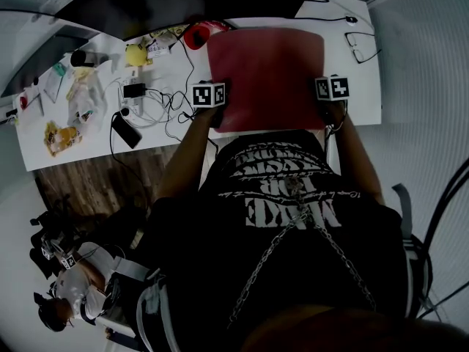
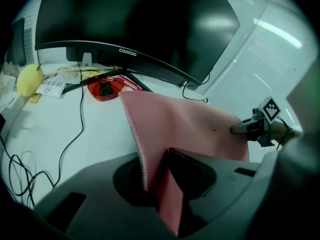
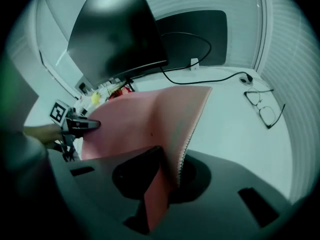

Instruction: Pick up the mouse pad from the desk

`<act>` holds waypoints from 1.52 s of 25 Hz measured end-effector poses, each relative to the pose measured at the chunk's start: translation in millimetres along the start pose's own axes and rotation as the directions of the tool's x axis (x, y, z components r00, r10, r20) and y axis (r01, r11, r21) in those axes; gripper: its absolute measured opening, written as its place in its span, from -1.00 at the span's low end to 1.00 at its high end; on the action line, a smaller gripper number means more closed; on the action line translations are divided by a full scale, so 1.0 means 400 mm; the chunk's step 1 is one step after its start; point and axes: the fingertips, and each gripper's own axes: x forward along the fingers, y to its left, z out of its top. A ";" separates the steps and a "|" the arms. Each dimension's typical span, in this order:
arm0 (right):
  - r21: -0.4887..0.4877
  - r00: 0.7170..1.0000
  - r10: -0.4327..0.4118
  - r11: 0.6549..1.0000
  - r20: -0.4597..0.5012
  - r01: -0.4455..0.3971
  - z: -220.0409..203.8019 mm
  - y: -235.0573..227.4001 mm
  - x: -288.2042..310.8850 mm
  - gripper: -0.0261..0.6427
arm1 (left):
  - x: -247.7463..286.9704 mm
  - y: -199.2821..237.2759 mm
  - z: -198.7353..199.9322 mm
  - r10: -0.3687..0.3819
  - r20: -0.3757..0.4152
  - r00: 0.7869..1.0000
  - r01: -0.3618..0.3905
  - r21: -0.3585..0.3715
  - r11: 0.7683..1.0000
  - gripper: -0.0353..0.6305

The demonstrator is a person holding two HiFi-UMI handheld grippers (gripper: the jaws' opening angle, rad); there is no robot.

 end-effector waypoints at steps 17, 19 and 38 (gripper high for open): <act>-0.306 0.576 0.127 0.925 0.808 0.226 0.397 0.421 -0.639 -0.92 | -0.605 -0.357 0.481 -0.144 0.708 0.691 -0.133 0.321 0.938 -0.87; -0.330 0.494 0.199 0.924 0.847 0.194 0.441 0.501 -0.717 -0.92 | -0.671 -0.458 0.537 -0.214 0.753 0.623 -0.131 0.370 0.920 -0.88; -0.417 0.379 0.298 0.863 0.876 0.284 0.458 0.634 -0.863 -0.92 | -0.715 -0.623 0.550 -0.293 0.748 0.596 -0.107 0.435 0.894 -0.88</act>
